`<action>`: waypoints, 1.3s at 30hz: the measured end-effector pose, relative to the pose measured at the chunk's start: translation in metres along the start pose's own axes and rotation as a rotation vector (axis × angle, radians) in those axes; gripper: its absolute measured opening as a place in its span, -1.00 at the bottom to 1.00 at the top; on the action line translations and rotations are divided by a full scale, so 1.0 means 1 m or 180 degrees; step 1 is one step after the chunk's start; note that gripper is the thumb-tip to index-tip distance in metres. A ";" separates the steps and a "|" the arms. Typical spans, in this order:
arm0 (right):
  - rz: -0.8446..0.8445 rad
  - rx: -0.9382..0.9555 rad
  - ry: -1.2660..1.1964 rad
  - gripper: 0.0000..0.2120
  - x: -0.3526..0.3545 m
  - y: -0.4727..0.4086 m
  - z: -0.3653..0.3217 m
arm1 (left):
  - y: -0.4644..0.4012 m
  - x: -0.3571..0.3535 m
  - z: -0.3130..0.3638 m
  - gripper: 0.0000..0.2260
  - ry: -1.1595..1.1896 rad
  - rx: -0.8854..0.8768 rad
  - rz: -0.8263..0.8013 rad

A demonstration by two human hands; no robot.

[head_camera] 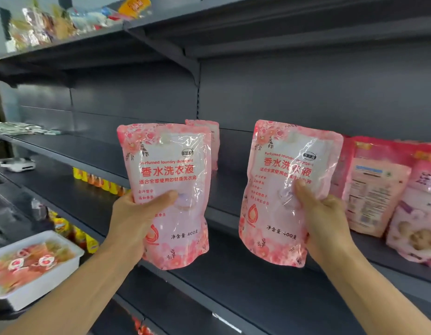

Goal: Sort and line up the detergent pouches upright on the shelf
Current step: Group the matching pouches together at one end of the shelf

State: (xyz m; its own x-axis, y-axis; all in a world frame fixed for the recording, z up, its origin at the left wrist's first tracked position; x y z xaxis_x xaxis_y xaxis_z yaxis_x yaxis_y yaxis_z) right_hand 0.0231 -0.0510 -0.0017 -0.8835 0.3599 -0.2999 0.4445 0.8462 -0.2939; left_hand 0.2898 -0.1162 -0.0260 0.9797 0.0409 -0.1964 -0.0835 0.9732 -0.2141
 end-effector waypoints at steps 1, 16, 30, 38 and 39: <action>-0.0010 0.0015 0.0012 -0.81 -0.010 -0.009 0.004 | -0.012 0.004 -0.001 -0.47 0.0019 -0.0013 0.0001; -0.0063 0.0098 0.0155 -0.83 -0.134 -0.177 0.096 | -0.216 0.049 -0.015 -0.42 0.0149 -0.0179 -0.0146; 0.0244 0.0191 0.0445 -0.76 -0.226 -0.267 0.175 | -0.358 0.067 -0.043 -0.62 0.0378 -0.0001 -0.0720; 0.0488 0.0327 0.0662 -0.71 -0.263 -0.293 0.204 | -0.427 0.078 -0.052 -0.57 0.0384 0.0225 -0.1096; 0.0503 0.0348 0.0710 -0.70 -0.266 -0.295 0.206 | -0.433 0.078 -0.053 -0.56 0.0391 0.0244 -0.1132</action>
State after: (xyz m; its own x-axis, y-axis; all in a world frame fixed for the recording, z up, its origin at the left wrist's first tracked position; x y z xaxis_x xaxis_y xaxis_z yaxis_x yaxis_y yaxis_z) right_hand 0.1570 -0.4773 -0.0222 -0.8074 0.5716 -0.1463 0.5818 0.7298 -0.3591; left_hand 0.3924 -0.5462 0.0002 0.9155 -0.3253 -0.2369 0.2762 0.9360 -0.2182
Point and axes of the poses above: each hand's wrist, its own y-axis away from the middle knuckle, its own x-axis out of the back of the hand, z = x × y, the point moved 3 cm from there along -y, towards the middle knuckle, and after that the axes turned 2 degrees about -y, right-handed, at the moved point
